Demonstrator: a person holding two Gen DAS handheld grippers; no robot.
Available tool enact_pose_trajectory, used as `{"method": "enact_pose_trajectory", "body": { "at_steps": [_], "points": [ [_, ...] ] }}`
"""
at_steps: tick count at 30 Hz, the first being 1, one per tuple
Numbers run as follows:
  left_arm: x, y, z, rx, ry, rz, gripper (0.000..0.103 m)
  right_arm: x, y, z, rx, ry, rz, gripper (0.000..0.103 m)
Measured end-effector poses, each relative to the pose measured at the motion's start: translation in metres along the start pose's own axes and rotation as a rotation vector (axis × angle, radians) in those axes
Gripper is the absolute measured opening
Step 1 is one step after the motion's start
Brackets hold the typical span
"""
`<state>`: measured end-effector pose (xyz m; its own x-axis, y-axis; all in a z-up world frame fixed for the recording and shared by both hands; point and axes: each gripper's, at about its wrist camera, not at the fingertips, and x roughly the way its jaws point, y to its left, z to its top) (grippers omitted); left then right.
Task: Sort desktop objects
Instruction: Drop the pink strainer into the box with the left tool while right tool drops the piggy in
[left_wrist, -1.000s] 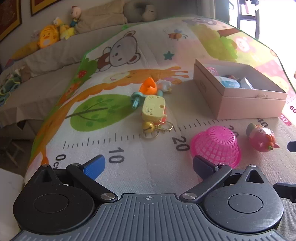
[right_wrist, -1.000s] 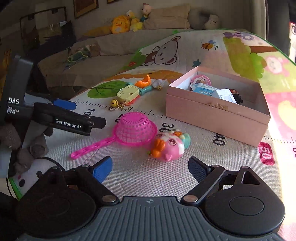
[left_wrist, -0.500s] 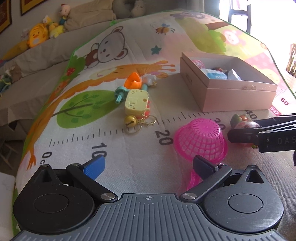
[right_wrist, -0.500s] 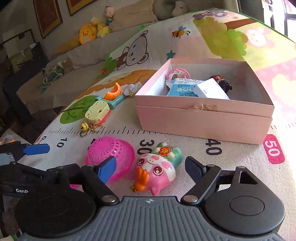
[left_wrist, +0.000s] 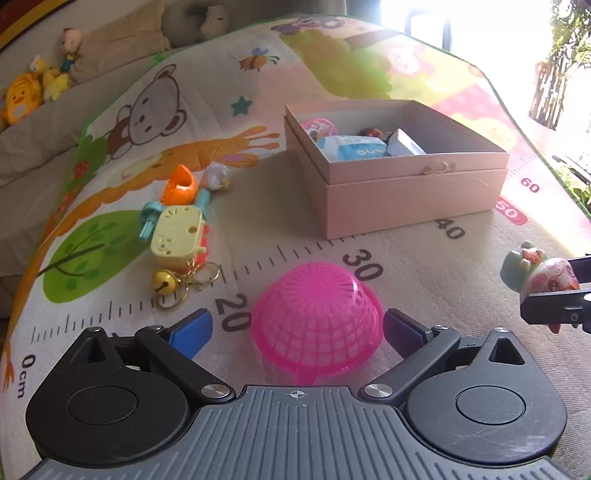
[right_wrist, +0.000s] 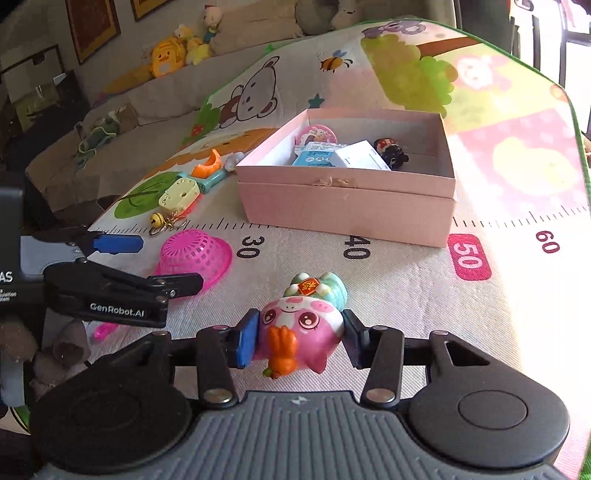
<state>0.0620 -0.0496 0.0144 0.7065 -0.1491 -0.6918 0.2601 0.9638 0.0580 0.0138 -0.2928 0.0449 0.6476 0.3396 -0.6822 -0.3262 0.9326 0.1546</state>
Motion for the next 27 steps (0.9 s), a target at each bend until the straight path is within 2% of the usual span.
{"method": "enact_pose_trajectory", "body": {
  "at_steps": [1, 3, 5, 7, 11, 13, 16, 20, 21, 23, 25, 27],
  "points": [
    [0.001, -0.002, 0.002, 0.01, 0.01, -0.012, 0.073, -0.009, -0.002, -0.001, -0.003, -0.009, -0.003, 0.047],
    [-0.003, -0.006, 0.007, 0.023, 0.016, -0.032, 0.068, -0.025, -0.007, 0.001, -0.001, -0.034, -0.001, 0.046],
    [-0.017, -0.011, 0.017, 0.054, -0.011, -0.064, 0.068, -0.05, -0.014, 0.01, 0.017, -0.092, 0.011, 0.046],
    [-0.04, -0.016, 0.039, 0.097, -0.075, -0.105, 0.068, -0.075, -0.02, 0.022, 0.029, -0.174, 0.02, 0.046],
    [-0.078, -0.029, 0.11, 0.148, -0.246, -0.117, 0.068, -0.115, -0.029, 0.039, 0.041, -0.35, -0.02, 0.046],
    [-0.077, -0.035, 0.145, 0.142, -0.277, -0.132, 0.068, -0.122, -0.034, 0.042, 0.052, -0.405, -0.04, 0.046],
    [-0.048, -0.042, 0.186, 0.087, -0.255, -0.141, 0.068, -0.122, -0.043, 0.043, 0.087, -0.425, -0.041, 0.046],
    [0.011, -0.042, 0.215, -0.04, -0.18, -0.166, 0.069, -0.107, -0.056, 0.04, 0.114, -0.393, -0.066, 0.046],
    [0.025, -0.041, 0.217, -0.071, -0.159, -0.177, 0.069, -0.104, -0.059, 0.039, 0.121, -0.384, -0.071, 0.046],
    [0.045, -0.034, 0.216, -0.116, -0.112, -0.199, 0.076, -0.098, -0.066, 0.036, 0.137, -0.366, -0.095, 0.046],
    [0.05, -0.021, 0.207, -0.137, -0.114, -0.208, 0.089, -0.094, -0.073, 0.033, 0.149, -0.351, -0.118, 0.046],
    [0.041, -0.01, 0.196, -0.133, -0.134, -0.187, 0.093, -0.089, -0.079, 0.033, 0.16, -0.334, -0.128, 0.046]
  ]
}}
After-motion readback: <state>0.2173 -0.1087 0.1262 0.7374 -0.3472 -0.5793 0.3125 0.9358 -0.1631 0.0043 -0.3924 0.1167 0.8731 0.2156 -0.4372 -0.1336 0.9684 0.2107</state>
